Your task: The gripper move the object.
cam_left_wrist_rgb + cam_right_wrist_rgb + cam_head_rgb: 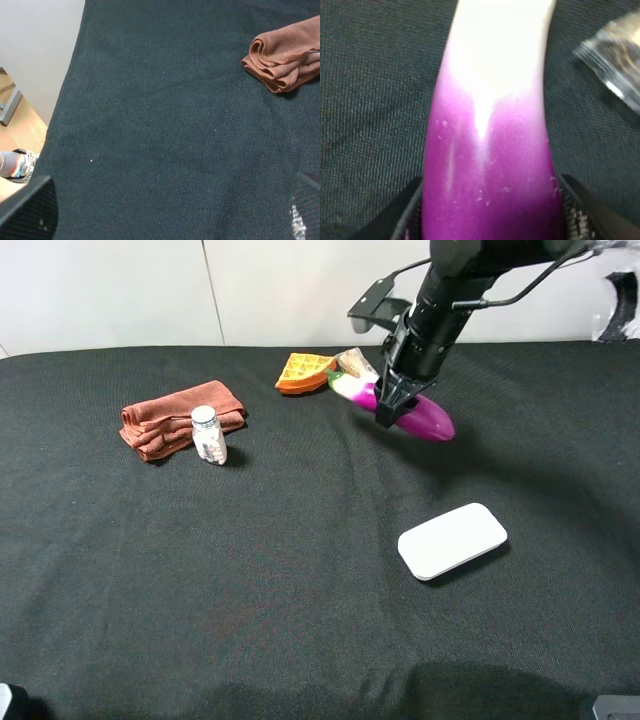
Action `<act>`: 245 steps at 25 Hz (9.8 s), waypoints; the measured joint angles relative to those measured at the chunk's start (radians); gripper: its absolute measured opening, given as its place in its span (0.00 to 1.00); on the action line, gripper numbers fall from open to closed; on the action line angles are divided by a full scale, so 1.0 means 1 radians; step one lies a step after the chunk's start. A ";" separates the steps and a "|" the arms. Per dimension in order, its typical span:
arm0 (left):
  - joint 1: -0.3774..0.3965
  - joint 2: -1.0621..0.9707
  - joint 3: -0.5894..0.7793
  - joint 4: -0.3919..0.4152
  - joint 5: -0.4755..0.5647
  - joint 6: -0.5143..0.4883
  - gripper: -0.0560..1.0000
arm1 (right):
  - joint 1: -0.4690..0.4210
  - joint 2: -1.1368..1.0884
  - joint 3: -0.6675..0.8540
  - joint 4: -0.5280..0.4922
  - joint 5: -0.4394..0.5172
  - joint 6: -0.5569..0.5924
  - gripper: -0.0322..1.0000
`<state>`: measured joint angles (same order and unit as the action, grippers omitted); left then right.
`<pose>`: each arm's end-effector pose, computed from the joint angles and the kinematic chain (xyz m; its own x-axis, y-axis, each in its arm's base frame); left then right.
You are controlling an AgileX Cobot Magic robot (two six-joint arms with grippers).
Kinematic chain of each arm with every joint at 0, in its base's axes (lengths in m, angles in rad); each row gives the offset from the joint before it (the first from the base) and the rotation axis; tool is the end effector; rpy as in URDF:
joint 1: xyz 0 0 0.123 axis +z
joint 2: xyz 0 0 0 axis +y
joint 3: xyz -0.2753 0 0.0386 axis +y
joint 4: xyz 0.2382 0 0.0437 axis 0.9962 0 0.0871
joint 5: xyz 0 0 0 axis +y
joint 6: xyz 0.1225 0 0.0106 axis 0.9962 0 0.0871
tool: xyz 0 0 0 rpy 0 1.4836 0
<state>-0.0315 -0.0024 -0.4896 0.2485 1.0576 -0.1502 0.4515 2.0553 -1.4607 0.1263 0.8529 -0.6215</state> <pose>0.0220 0.0257 0.2580 -0.4438 -0.0117 -0.8961 -0.1724 0.9824 0.0726 0.3639 0.1894 0.1318 -0.5230 -0.8207 -0.2302 -0.8392 0.5430 -0.0295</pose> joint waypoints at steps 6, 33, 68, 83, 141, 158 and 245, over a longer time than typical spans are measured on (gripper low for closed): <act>0.000 0.000 0.000 0.000 0.000 0.000 0.96 | -0.041 -0.048 0.000 0.002 0.059 0.166 0.41; 0.000 0.000 0.000 0.000 0.000 0.000 0.96 | -0.228 -0.269 0.137 0.002 0.134 0.379 0.41; 0.000 0.000 0.000 0.000 0.000 0.000 0.96 | -0.388 -0.483 0.758 0.016 -0.265 0.380 0.41; 0.000 0.000 0.000 0.000 0.000 0.000 0.96 | -0.388 -0.493 0.827 0.025 -0.349 0.380 0.41; 0.000 0.000 0.000 0.000 0.000 0.000 0.96 | -0.388 -0.370 0.854 0.021 -0.437 0.379 0.41; 0.000 0.000 0.000 0.000 0.000 0.000 0.96 | -0.388 -0.367 0.854 0.021 -0.432 0.353 0.41; 0.000 0.000 0.000 0.000 0.000 0.000 0.95 | -0.388 -1.728 0.858 -0.167 0.017 0.829 0.65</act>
<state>-0.0315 -0.0024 -0.4896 0.2485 1.0576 -0.1502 0.0637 0.3274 -0.6025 -0.0410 0.8697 0.2072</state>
